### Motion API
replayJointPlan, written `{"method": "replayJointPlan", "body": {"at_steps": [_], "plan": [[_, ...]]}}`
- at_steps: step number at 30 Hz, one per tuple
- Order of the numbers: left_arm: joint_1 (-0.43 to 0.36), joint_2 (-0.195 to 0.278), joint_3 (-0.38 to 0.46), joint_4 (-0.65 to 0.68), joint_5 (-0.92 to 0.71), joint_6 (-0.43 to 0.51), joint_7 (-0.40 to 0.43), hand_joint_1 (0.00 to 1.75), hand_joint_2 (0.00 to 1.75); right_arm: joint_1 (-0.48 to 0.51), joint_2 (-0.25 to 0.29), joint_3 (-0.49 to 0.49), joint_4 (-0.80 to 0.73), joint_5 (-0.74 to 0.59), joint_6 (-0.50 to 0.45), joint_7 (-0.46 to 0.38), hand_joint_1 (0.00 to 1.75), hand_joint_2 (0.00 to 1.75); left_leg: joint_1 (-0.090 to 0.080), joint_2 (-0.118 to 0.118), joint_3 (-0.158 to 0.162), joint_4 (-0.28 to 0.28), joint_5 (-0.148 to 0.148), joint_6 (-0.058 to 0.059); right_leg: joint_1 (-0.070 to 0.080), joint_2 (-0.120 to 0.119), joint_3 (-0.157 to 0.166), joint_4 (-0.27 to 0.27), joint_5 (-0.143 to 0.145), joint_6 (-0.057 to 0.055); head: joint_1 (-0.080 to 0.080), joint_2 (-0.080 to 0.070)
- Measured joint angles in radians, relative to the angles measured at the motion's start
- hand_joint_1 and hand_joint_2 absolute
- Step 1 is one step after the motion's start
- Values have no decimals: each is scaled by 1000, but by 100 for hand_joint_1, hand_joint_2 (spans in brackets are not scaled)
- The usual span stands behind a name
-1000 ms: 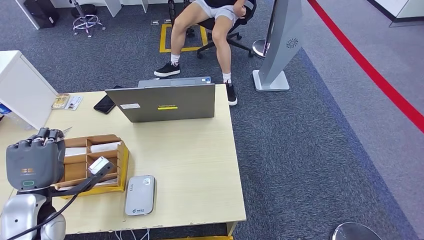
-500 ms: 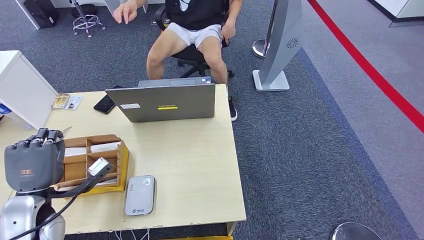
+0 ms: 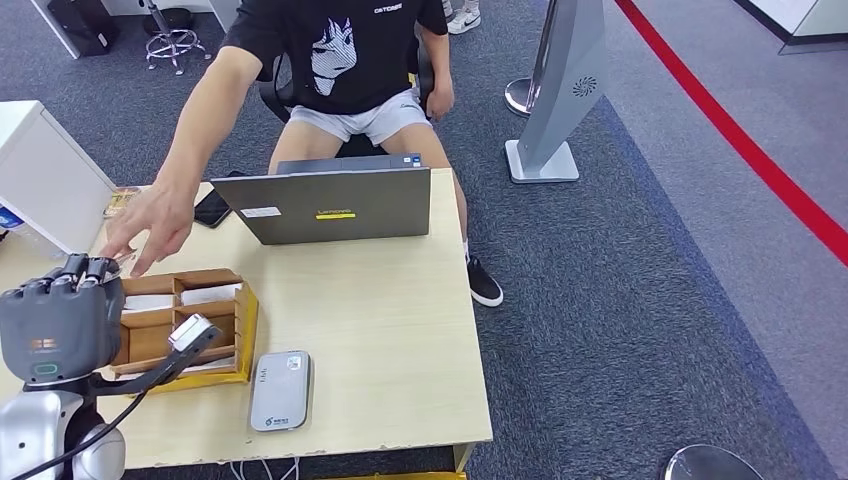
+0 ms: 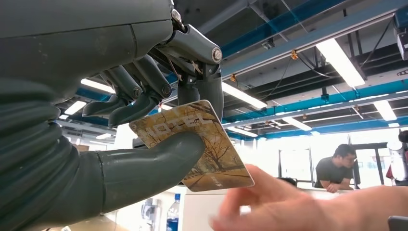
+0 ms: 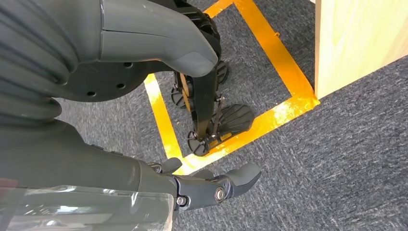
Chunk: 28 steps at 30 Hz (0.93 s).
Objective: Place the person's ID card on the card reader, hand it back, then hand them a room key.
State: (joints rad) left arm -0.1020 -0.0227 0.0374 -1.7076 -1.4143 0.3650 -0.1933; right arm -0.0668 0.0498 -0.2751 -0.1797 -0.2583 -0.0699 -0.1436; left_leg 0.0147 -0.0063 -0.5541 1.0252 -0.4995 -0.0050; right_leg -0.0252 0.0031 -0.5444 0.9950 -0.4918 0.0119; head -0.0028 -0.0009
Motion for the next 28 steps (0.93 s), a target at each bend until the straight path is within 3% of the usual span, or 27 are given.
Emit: {"method": "replayJointPlan", "body": {"at_steps": [13,17,22,28], "plan": [[-52,-43,-11,58,-28,10,12,171,175,2,-18,-22,0,-2,-1,14,0,175,0,4,0,0,0,0,0,5,-1,0,1,0,0,0],[-53,-49,-13,63,-25,15,17,2,175,4,-21,-22,0,0,-2,14,0,175,0,6,0,0,-2,1,0,7,-2,0,0,0,0,0],[-35,-62,-13,60,11,37,15,0,175,4,-22,-24,0,-1,-11,17,0,175,0,6,0,0,-3,2,0,6,-2,0,-1,1,0,0],[47,-76,-12,-3,133,68,-43,0,175,10,-20,-31,0,-3,-37,24,0,175,0,6,0,0,-3,2,0,5,-1,0,0,1,0,0]]}}
